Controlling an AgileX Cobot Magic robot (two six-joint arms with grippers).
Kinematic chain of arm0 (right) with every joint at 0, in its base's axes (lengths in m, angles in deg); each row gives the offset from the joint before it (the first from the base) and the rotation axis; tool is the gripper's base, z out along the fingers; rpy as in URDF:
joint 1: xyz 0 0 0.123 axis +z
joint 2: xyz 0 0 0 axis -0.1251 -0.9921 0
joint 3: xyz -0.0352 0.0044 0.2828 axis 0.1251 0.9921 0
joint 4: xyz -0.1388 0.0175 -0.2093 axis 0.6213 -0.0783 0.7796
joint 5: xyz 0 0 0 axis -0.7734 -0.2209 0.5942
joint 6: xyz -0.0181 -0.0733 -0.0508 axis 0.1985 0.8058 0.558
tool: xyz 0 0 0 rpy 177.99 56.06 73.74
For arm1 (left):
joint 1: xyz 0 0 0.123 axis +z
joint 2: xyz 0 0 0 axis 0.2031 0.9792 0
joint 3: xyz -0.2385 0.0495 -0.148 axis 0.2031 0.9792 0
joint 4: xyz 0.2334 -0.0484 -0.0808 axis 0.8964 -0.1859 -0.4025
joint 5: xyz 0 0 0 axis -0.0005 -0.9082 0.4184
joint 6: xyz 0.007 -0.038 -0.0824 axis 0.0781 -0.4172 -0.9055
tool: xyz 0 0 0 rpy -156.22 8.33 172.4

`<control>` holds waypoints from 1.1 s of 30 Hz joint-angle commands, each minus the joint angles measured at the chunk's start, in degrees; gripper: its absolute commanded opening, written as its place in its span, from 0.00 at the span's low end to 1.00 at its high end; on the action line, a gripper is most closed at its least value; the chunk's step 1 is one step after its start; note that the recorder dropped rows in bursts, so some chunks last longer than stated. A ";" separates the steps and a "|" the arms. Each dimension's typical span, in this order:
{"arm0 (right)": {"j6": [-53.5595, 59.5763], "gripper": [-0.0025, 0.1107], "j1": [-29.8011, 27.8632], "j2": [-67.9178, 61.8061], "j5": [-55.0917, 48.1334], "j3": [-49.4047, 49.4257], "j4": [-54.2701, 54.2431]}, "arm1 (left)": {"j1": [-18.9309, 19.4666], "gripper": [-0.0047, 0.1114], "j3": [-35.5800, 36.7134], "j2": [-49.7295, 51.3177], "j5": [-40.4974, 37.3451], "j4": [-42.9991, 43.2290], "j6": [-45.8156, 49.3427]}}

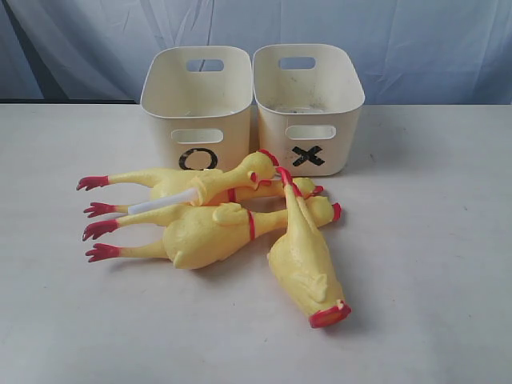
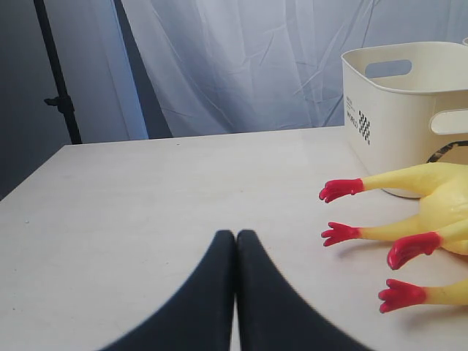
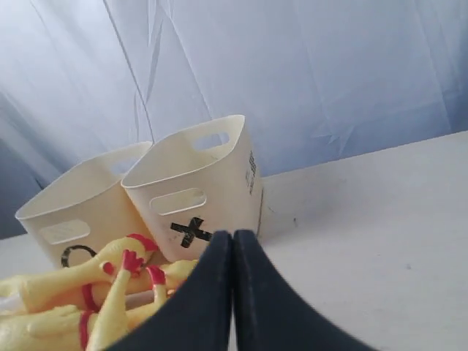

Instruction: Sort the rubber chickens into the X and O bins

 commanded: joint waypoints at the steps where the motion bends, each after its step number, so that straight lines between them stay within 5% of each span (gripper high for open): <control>1: 0.08 0.02 0.09 0.35 1.15 0.15 -5.30 | 0.27 0.04 0.21 -0.25 -0.07 -0.05 -0.20; 12: 0.08 0.02 0.09 0.35 0.01 0.15 -20.78 | 0.27 0.04 0.21 -0.25 -0.07 -0.05 -0.20; 22: 12.27 0.02 0.09 -0.35 -10.85 -11.31 -20.64 | 0.27 0.04 0.21 -0.25 -0.07 -0.05 -0.20; 33: 21.83 0.02 0.09 -24.23 -27.43 -25.75 -15.34 | 0.27 0.04 0.21 -0.25 -0.07 -0.05 -0.20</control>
